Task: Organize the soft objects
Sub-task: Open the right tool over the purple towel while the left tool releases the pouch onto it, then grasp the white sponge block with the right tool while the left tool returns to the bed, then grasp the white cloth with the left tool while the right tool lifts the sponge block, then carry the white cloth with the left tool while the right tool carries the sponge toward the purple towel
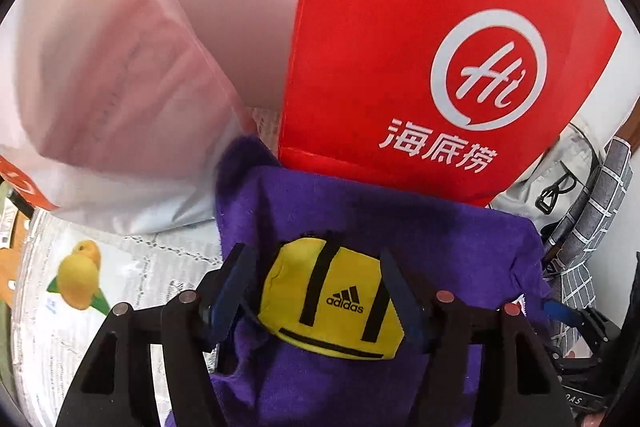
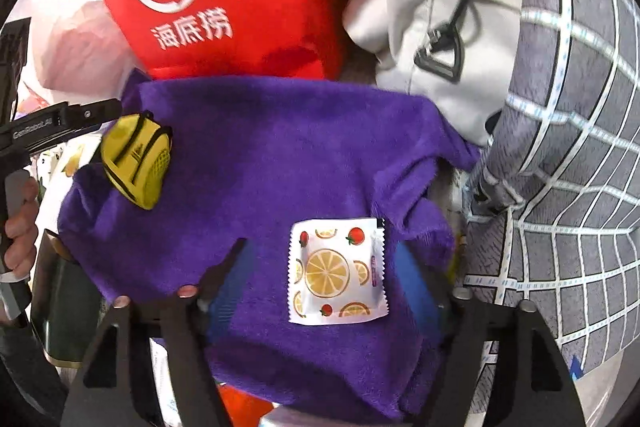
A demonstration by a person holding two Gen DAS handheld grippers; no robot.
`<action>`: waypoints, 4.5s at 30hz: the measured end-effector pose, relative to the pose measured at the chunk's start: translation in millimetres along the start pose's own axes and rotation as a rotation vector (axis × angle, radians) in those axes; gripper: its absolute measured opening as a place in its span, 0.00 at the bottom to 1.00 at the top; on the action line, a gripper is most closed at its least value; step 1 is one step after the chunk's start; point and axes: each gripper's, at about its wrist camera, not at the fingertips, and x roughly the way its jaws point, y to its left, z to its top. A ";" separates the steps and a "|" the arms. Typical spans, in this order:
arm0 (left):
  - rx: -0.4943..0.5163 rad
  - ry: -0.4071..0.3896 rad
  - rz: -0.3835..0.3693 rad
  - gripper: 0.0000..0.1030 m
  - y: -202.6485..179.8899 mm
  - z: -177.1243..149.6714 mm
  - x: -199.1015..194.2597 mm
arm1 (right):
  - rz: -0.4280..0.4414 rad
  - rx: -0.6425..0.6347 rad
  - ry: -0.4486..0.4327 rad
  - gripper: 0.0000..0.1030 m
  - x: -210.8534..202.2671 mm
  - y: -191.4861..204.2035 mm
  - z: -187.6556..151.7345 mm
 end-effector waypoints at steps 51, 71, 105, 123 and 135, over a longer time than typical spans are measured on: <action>-0.004 -0.015 -0.080 0.63 32.6 -236.4 -192.4 | -0.044 0.082 -0.145 0.27 -144.7 69.8 -238.5; 0.153 0.083 0.016 0.80 -1.8 -304.5 -178.5 | -0.135 0.161 -0.169 0.28 -180.6 25.1 -311.2; 0.435 -0.006 -0.003 0.80 -60.6 -286.9 -134.0 | -0.147 0.106 -0.182 0.64 -152.1 13.4 -299.3; 0.229 -0.067 -0.079 0.20 11.8 -283.6 -181.7 | -0.158 0.090 -0.158 0.31 -152.2 31.9 -300.5; 0.067 0.037 -0.018 0.24 81.7 -298.0 -186.3 | -0.181 0.097 -0.134 0.31 -156.0 34.6 -309.9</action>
